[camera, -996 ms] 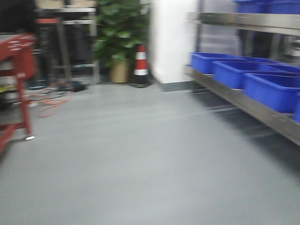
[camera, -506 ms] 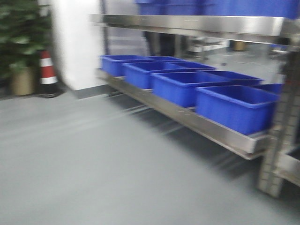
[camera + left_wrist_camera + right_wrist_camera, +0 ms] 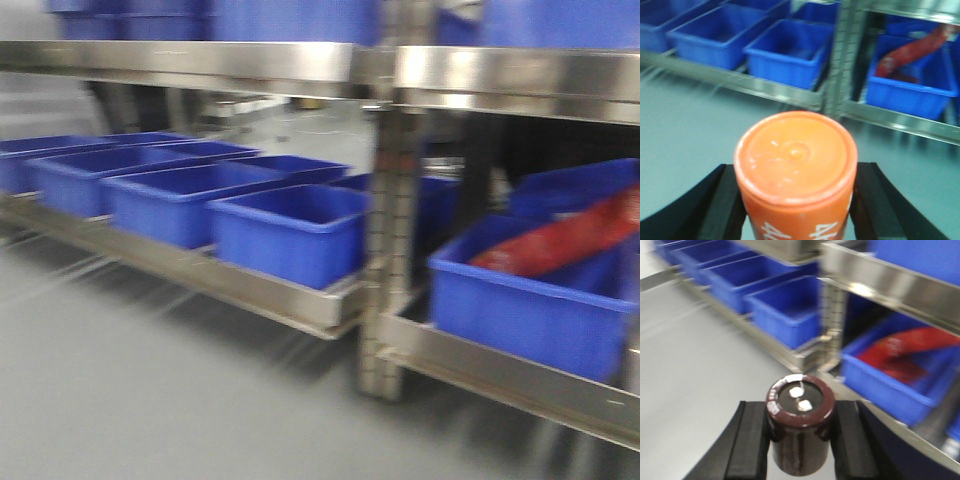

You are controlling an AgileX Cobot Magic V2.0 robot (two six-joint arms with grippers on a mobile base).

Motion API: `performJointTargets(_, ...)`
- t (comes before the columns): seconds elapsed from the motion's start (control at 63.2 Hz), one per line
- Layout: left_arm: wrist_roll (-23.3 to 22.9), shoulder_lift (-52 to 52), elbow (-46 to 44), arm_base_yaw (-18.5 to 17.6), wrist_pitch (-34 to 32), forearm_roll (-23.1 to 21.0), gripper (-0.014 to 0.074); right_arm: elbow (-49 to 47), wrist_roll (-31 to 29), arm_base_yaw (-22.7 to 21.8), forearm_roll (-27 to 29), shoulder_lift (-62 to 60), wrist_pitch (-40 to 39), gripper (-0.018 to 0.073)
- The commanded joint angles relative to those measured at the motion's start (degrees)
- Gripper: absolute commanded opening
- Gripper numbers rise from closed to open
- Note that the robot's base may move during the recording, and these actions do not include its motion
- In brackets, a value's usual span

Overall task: Place cylindrical capacitor in blue bin on shelf
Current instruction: 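Drive the base to the steel shelf holding both cylinders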

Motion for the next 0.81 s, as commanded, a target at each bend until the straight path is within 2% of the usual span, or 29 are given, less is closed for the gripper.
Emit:
performJointTargets(0.0,-0.31,-0.21,-0.31,-0.31,-0.94,-0.29,-0.0111,-0.64,-0.30,0.10,-0.16,-0.18,-1.53,-0.0162)
performJointTargets(0.791,-0.31,-0.21,-0.31,-0.31,-0.94,-0.29,-0.0111,-0.64,-0.30,0.10,-0.16,-0.18,-1.53,-0.0162)
